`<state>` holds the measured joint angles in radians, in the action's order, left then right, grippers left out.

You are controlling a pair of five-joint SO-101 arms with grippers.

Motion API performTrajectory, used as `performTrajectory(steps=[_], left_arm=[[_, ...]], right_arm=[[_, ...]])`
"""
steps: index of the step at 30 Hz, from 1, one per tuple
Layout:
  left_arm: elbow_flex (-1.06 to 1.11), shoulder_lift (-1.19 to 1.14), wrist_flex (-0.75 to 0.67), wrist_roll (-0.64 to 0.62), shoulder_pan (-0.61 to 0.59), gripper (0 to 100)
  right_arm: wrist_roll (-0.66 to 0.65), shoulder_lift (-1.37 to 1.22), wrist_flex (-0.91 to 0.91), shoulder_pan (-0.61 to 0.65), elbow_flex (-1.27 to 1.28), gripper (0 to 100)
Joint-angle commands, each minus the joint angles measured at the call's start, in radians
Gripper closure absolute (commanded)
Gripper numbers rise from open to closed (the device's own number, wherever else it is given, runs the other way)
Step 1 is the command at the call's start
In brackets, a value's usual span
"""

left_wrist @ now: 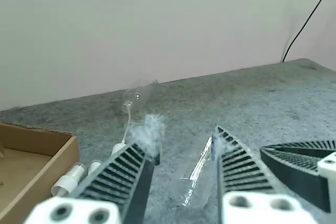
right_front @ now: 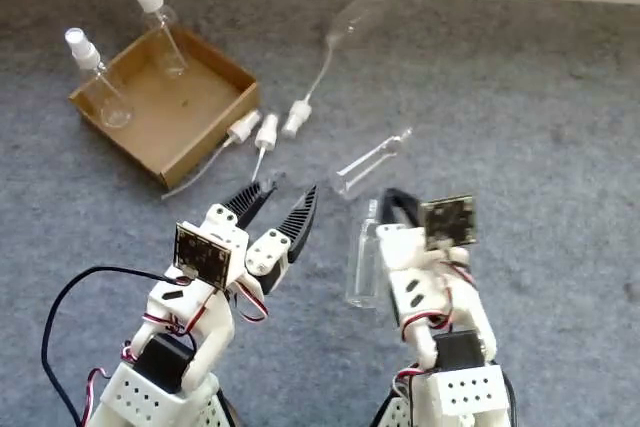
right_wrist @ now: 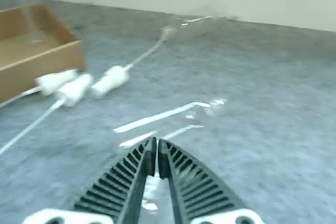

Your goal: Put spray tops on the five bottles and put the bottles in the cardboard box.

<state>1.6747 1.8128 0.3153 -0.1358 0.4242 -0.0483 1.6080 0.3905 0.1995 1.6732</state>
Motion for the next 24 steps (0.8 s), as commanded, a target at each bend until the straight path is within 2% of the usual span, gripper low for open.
performTrajectory(steps=[1,6,20,24], left_arm=[[-0.044,0.012,0.117,-0.011,-0.012,88],[-0.137,0.012,0.272,-0.012,-0.012,88],[-0.153,0.012,0.292,-0.012,-0.012,88],[-0.226,0.01,0.384,-0.009,-0.012,88]], right_arm=[[0.041,0.013,-0.021,-0.157,0.056,99.5],[0.209,0.013,-0.021,-0.291,0.042,99.5],[0.218,0.013,-0.021,-0.315,0.047,99.5],[0.218,0.013,-0.022,-0.315,0.047,99.5]])
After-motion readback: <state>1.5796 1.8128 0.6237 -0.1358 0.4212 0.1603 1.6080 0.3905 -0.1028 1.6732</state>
